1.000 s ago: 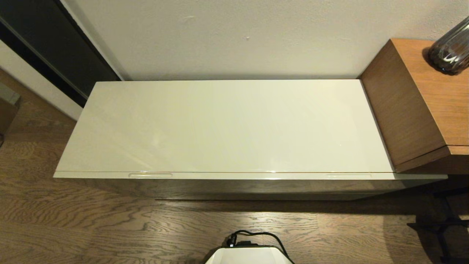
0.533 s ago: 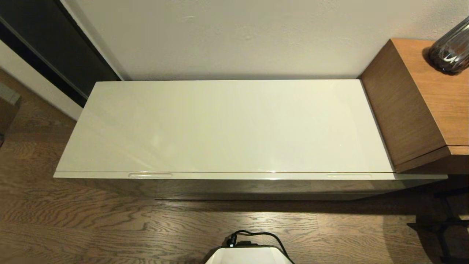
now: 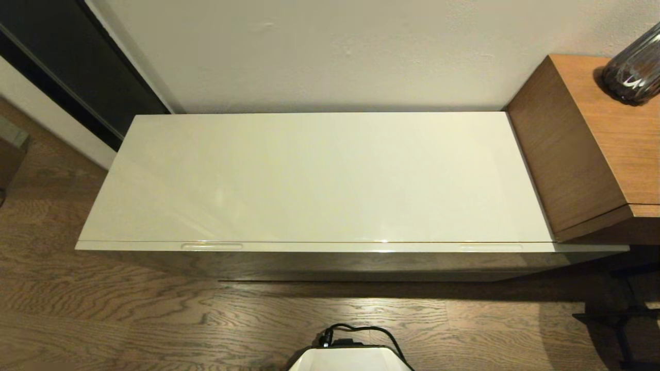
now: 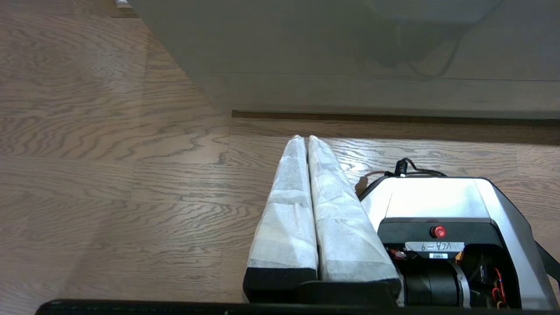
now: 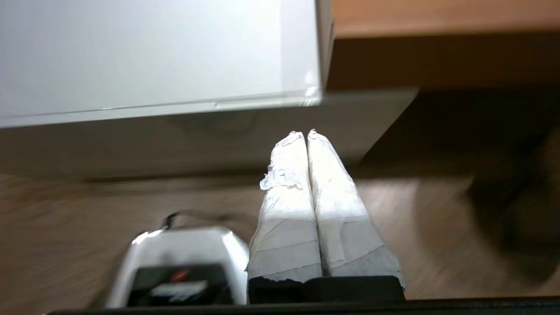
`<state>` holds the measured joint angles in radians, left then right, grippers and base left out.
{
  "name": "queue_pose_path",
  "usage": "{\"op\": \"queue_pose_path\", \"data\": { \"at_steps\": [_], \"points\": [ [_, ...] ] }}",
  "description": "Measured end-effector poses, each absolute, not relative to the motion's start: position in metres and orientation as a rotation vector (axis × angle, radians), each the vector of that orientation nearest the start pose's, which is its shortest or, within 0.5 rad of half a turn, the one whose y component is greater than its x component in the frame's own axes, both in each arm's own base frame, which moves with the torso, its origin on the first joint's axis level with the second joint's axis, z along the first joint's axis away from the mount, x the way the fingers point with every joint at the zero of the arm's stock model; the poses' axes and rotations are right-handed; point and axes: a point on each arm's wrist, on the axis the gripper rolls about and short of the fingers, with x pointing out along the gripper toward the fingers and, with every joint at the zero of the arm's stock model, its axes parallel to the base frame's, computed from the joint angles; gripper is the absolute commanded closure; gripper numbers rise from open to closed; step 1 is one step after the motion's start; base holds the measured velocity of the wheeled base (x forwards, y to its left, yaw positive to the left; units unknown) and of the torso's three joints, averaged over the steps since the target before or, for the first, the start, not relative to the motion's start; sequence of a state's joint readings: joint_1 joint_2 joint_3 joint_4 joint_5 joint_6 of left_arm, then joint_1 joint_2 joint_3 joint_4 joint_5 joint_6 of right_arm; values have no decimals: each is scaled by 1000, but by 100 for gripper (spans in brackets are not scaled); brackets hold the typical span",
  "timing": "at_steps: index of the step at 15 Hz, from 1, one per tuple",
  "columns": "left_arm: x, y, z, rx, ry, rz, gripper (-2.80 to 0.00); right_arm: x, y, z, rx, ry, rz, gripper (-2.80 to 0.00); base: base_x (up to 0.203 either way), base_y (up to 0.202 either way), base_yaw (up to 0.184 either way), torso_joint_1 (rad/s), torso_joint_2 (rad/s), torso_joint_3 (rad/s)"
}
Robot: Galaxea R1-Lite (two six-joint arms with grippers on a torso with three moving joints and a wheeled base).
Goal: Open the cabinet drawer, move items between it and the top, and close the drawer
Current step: Open the drawer
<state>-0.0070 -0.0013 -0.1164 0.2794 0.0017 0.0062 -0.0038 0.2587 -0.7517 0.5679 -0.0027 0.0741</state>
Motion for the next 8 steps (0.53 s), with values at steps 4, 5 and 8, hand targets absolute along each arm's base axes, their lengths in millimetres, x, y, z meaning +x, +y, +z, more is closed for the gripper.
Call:
{"op": "queue_pose_path", "data": {
  "at_steps": [4, 5, 8],
  "points": [
    [-34, 0, 79, 7, 162, -5, 0, 23, 3, 239, 272, 373, 102, 0, 0, 0, 0, 0, 0, 0],
    [-34, 0, 79, 7, 161, -5, 0, 44, 5, 237, 297, 427, 146, 0, 0, 0, 0, 0, 0, 0],
    [-34, 0, 79, 7, 161, -5, 0, 95, 14, 226, 306, 541, 224, 0, 0, 0, 0, 0, 0, 0]
  ]
}}
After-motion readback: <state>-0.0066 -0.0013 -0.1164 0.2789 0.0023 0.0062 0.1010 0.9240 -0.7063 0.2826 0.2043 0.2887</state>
